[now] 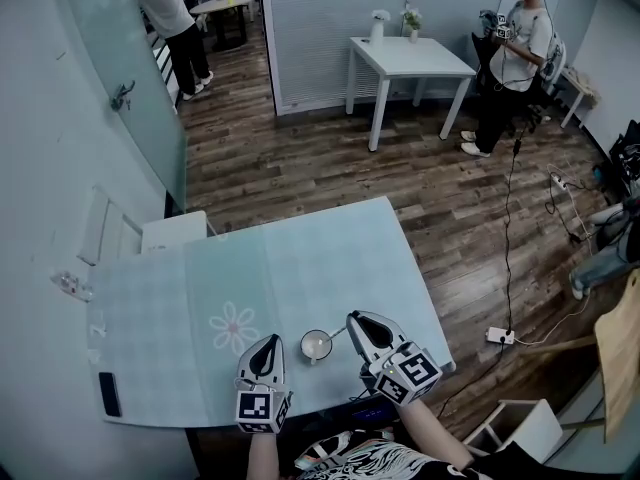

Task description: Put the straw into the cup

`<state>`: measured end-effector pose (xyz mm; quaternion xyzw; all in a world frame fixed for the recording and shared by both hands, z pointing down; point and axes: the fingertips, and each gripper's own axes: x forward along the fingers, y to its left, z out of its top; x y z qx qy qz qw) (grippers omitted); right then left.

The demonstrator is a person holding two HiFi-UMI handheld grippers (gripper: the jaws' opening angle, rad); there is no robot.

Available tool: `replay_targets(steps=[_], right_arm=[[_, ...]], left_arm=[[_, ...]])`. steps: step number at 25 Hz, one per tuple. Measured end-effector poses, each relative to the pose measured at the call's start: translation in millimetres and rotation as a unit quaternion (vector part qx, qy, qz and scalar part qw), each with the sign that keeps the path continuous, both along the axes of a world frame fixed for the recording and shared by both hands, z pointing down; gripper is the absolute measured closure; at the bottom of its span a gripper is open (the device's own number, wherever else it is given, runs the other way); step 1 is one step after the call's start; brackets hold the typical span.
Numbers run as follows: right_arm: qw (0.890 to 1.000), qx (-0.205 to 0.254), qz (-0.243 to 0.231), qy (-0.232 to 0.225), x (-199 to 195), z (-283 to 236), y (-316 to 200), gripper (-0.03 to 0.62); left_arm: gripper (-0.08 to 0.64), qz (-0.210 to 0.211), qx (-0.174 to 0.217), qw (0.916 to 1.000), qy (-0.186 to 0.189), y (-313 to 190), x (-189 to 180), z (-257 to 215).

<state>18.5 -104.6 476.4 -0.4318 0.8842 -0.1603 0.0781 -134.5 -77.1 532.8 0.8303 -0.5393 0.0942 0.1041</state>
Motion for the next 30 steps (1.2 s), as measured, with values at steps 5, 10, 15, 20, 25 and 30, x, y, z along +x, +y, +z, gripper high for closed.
replay_targets(steps=[5, 10, 15, 20, 25, 30], right_arm=[[1.0, -0.008, 0.015, -0.01, 7.7, 2.2, -2.9, 0.583], [1.0, -0.012, 0.016, -0.004, 8.7, 7.9, -4.7, 0.583], [1.0, -0.015, 0.015, -0.002, 10.4, 12.5, -6.7, 0.583], [1.0, -0.02, 0.014, 0.005, 10.2, 20.4, -6.3, 0.583], [1.0, -0.027, 0.015, 0.004, 9.6, 26.1, -7.7, 0.582], [0.999, -0.032, 0.013, -0.001, 11.3, 31.2, -7.9, 0.583]], left_arm=[[0.548, -0.001, -0.007, 1.0, 0.006, -2.3, -0.1, 9.0], [0.548, 0.016, -0.005, 0.9998, 0.008, -5.4, 9.4, 13.6], [0.548, 0.031, 0.005, 0.9995, -0.002, -1.8, 17.2, 11.5], [0.548, 0.041, 0.006, 0.9991, -0.007, 4.7, 19.5, 17.2], [0.548, 0.043, 0.007, 0.999, -0.003, 2.9, 19.7, 14.4], [0.548, 0.043, -0.002, 0.9991, -0.005, 4.6, 21.1, 20.0]])
